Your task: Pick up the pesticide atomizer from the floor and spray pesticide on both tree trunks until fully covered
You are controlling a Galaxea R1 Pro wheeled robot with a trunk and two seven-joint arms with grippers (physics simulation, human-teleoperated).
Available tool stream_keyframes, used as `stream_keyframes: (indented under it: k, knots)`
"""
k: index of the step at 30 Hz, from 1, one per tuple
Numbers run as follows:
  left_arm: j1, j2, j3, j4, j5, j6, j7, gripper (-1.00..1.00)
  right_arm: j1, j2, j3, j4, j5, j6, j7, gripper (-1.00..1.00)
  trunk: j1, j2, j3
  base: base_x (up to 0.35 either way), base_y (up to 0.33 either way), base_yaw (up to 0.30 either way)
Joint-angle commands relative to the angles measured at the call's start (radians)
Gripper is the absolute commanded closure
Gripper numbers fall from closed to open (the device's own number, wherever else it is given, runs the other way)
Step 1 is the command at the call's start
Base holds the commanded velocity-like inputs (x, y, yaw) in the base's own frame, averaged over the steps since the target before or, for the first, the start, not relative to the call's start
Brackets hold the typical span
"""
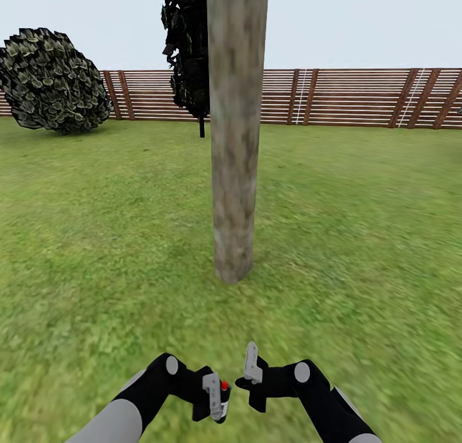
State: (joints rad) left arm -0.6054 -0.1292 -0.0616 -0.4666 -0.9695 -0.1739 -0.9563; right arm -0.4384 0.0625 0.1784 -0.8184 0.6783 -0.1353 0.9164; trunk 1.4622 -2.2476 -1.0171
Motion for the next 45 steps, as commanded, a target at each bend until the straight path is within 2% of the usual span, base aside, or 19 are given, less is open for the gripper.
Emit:
stream_keyframes:
  k: [1,8,26,34,36,39,41,45]
  knots:
    - [0.0,-0.002,0.001,-0.001,-0.01,-0.01,0.0,1.0,0.0,0.0,-0.001,-0.001,0.01,-0.009,0.001,1.0,0.0,0.0,-0.001,0.0,0.0,0.0]
    - [0.001,-0.014,0.001,0.001,-0.008,-0.013,-0.001,1.0,0.0,0.0,-0.002,-0.001,0.01,-0.009,0.0,1.0,0.0,0.0,-0.001,0.0,0.0,0.0]
    - [0.001,-0.017,0.002,0.008,-0.004,-0.016,-0.001,1.0,0.0,0.0,-0.002,0.002,0.01,-0.009,-0.002,1.0,0.0,0.0,-0.001,0.0,0.0,0.0]
    - [0.0,-0.019,0.003,0.012,-0.002,-0.047,0.0,1.0,0.0,0.0,-0.002,0.004,0.01,-0.009,-0.003,1.0,0.0,0.0,-0.001,0.0,0.0,0.0]
    - [0.0,-0.019,0.003,0.013,0.005,-0.049,0.001,1.0,0.0,0.0,-0.002,0.005,0.01,-0.009,-0.003,1.0,0.0,0.0,-0.001,0.0,0.0,0.0]
    - [0.0,-0.019,0.002,0.013,0.045,-0.055,-0.001,1.0,0.0,0.0,-0.002,0.005,0.01,-0.01,-0.004,1.0,0.0,0.0,-0.001,0.0,0.0,0.0]
    - [0.001,-0.018,0.002,0.013,0.057,-0.056,-0.001,1.0,0.0,0.0,-0.003,0.006,0.01,-0.01,-0.004,1.0,0.0,0.0,-0.001,0.0,0.0,0.0]
    - [0.001,-0.018,0.002,0.013,0.059,-0.057,-0.001,1.0,0.0,-0.001,-0.003,0.007,0.011,-0.01,-0.004,1.0,0.0,0.0,-0.001,0.0,0.0,0.0]
